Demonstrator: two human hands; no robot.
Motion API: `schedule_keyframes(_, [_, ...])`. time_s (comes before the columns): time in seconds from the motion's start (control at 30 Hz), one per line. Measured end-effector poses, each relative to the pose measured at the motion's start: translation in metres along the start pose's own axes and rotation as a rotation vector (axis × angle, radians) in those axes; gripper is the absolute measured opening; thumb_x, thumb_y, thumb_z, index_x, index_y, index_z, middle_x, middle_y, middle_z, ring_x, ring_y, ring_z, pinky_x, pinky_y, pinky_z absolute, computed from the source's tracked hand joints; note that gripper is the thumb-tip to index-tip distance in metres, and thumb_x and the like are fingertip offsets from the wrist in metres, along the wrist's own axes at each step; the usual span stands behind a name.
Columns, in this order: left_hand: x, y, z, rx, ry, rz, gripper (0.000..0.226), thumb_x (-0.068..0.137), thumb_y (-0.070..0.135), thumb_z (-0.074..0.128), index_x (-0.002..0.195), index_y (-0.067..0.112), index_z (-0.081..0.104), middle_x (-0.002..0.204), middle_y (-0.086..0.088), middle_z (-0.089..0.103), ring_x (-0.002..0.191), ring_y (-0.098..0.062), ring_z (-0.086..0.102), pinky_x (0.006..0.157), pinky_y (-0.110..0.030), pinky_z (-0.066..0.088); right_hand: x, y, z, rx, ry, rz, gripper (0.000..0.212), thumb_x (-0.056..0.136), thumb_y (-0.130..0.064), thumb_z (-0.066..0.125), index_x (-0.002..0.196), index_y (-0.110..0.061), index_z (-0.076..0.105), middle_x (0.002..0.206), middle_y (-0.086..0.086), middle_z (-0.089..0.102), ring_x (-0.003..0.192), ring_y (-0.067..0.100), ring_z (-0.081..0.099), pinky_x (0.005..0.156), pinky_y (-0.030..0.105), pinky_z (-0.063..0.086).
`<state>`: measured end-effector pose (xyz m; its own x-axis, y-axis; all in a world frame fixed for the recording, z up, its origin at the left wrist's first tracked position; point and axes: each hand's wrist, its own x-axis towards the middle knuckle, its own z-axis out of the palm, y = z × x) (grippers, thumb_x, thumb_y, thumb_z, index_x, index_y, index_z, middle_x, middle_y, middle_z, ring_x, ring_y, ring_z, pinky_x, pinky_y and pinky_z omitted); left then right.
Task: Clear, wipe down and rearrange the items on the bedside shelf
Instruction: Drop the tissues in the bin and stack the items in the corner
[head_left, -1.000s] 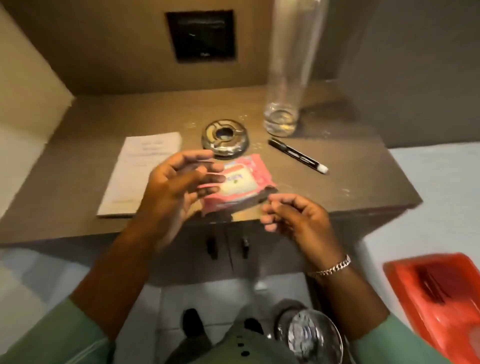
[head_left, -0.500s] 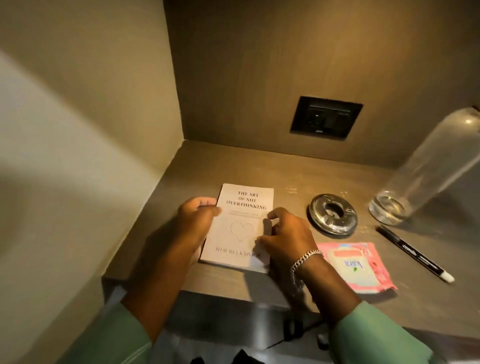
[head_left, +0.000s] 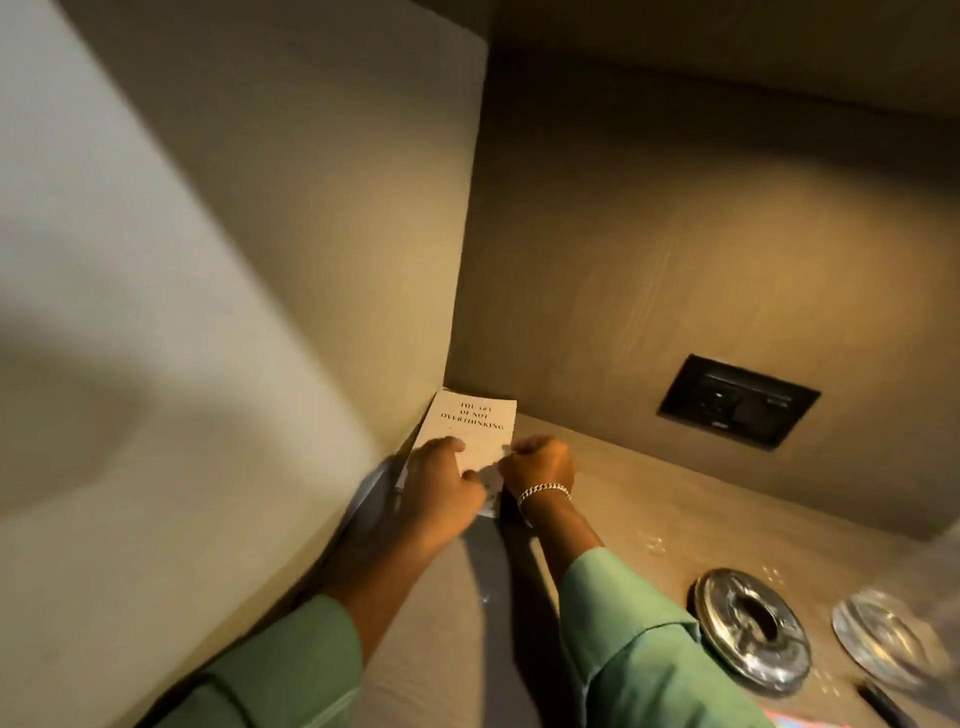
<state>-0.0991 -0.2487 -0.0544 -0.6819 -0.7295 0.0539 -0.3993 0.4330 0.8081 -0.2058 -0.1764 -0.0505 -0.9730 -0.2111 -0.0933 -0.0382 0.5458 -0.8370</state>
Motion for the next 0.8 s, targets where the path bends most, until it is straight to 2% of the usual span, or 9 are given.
schedule_keyframes(0.13, [-0.013,-0.018,0.008,0.194,-0.005,0.116,0.042,0.076,0.019,0.058,0.117,0.014,0.061,0.125,-0.008,0.064,0.118,-0.026,0.056,0.1,-0.039,0.047,0.001,0.0,0.009,-0.021,-0.037,-0.069,0.016,0.079,-0.006,0.064,0.089,-0.014,0.074,0.101,0.008,0.074,0.094,0.025,0.067,0.08,0.022,0.048])
schedule_keyframes(0.23, [-0.02,-0.02,0.007,0.348,-0.011,0.147,0.045,0.079,0.018,0.063,0.123,0.014,0.058,0.134,-0.007,0.058,0.128,-0.026,0.046,0.108,-0.041,0.042,0.001,0.001,-0.018,-0.078,-0.171,-0.146,0.019,0.079,0.0,0.066,0.094,-0.008,0.075,0.101,0.012,0.075,0.089,0.02,0.067,0.087,0.03,0.054])
schedule_keyframes(0.33, [-0.037,-0.003,0.008,0.31,0.024,0.16,0.04,0.081,0.02,0.064,0.121,0.016,0.059,0.13,-0.007,0.06,0.121,-0.026,0.052,0.1,-0.041,0.047,-0.015,0.01,-0.071,-0.163,-0.255,-0.268,0.024,0.078,0.001,0.069,0.1,-0.004,0.074,0.1,0.013,0.075,0.092,0.021,0.069,0.089,0.034,0.055])
schedule_keyframes(0.4, [-0.056,0.018,0.011,0.217,0.013,0.198,0.035,0.082,0.022,0.061,0.116,0.02,0.061,0.121,-0.004,0.066,0.111,-0.025,0.06,0.094,-0.039,0.051,-0.035,0.026,-0.117,-0.224,-0.247,-0.328,0.023,0.08,-0.008,0.071,0.103,-0.008,0.074,0.099,0.009,0.076,0.09,0.015,0.07,0.085,0.025,0.054])
schedule_keyframes(0.47, [-0.078,0.044,0.019,0.117,-0.11,0.254,0.025,0.08,0.025,0.058,0.103,0.024,0.066,0.104,-0.002,0.071,0.096,-0.024,0.065,0.085,-0.038,0.054,-0.059,0.053,-0.168,-0.363,-0.198,-0.342,0.022,0.082,-0.018,0.071,0.103,-0.014,0.074,0.097,0.003,0.077,0.086,0.009,0.07,0.08,0.019,0.05])
schedule_keyframes(0.53, [-0.099,0.067,0.029,0.068,-0.268,0.319,0.02,0.075,0.028,0.056,0.086,0.018,0.069,0.084,-0.003,0.073,0.078,-0.022,0.066,0.072,-0.036,0.056,-0.086,0.084,-0.214,-0.524,-0.105,-0.335,0.02,0.083,-0.023,0.069,0.103,-0.018,0.074,0.095,0.0,0.077,0.082,0.011,0.069,0.075,0.02,0.049])
schedule_keyframes(0.6, [-0.12,0.083,0.042,0.098,-0.448,0.288,0.02,0.071,0.038,0.06,0.077,0.02,0.067,0.075,-0.001,0.07,0.065,-0.015,0.063,0.057,-0.033,0.055,-0.117,0.114,-0.251,-0.602,0.008,-0.275,0.02,0.082,-0.023,0.07,0.101,-0.019,0.074,0.094,0.001,0.075,0.078,0.014,0.066,0.069,0.023,0.046])
schedule_keyframes(0.7, [-0.144,0.096,0.069,0.202,-0.749,0.205,0.041,0.055,0.059,0.069,0.075,0.023,0.062,0.077,0.001,0.066,0.065,-0.014,0.063,0.054,-0.032,0.053,-0.153,0.152,-0.285,-0.617,0.14,-0.098,0.022,0.08,-0.024,0.072,0.1,-0.014,0.074,0.092,0.005,0.075,0.078,0.02,0.066,0.071,0.027,0.048])
schedule_keyframes(0.8, [-0.159,0.1,0.091,0.304,-0.867,0.266,0.04,0.054,0.054,0.076,0.076,0.026,0.058,0.081,0.007,0.063,0.071,-0.009,0.058,0.053,-0.03,0.045,-0.17,0.172,-0.293,-0.572,0.122,0.055,0.02,0.081,-0.028,0.069,0.088,-0.01,0.073,0.081,0.007,0.075,0.073,0.023,0.067,0.069,0.037,0.055])
